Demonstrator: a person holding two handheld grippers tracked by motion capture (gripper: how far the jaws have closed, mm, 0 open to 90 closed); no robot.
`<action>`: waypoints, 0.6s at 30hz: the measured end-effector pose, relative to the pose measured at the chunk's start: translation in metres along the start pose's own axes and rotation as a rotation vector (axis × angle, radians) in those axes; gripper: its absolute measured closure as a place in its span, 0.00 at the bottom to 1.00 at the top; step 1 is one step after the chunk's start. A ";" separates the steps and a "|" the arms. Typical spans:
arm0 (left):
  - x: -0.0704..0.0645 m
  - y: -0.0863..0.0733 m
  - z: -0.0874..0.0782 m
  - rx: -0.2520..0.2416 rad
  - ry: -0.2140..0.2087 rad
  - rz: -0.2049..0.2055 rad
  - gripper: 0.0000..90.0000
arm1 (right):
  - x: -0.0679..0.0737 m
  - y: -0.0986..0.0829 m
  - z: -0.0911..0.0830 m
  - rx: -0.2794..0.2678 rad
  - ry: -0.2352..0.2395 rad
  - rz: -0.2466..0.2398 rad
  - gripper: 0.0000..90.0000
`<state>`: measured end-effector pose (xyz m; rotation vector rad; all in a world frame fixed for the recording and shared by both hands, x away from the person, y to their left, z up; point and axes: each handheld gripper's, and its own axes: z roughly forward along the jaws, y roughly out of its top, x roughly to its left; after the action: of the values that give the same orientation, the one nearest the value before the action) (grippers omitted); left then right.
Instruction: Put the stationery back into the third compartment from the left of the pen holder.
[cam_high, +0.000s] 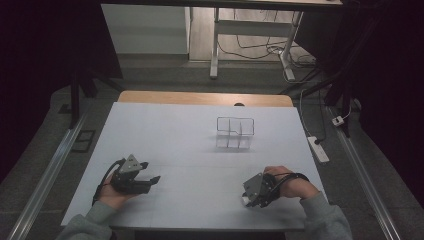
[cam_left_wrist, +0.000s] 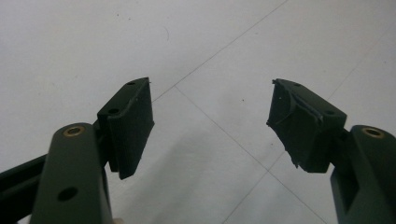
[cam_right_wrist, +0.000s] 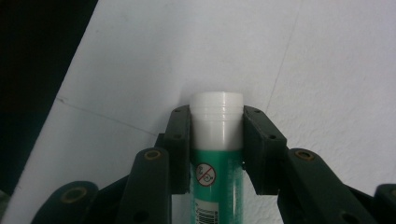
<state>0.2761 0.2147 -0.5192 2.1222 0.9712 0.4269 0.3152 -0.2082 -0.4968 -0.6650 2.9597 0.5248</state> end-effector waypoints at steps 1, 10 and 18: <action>0.000 0.000 0.000 -0.001 0.001 -0.002 0.34 | 0.001 0.001 0.000 0.006 -0.004 -0.006 0.72; 0.001 0.000 0.000 -0.004 0.001 -0.009 0.34 | -0.001 0.000 -0.010 -0.059 -0.051 0.026 0.72; 0.002 0.000 0.000 -0.006 -0.002 -0.013 0.34 | -0.006 -0.004 -0.019 -0.141 -0.134 0.102 0.72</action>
<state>0.2772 0.2163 -0.5191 2.1101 0.9805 0.4204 0.3231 -0.2158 -0.4791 -0.4704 2.8612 0.7610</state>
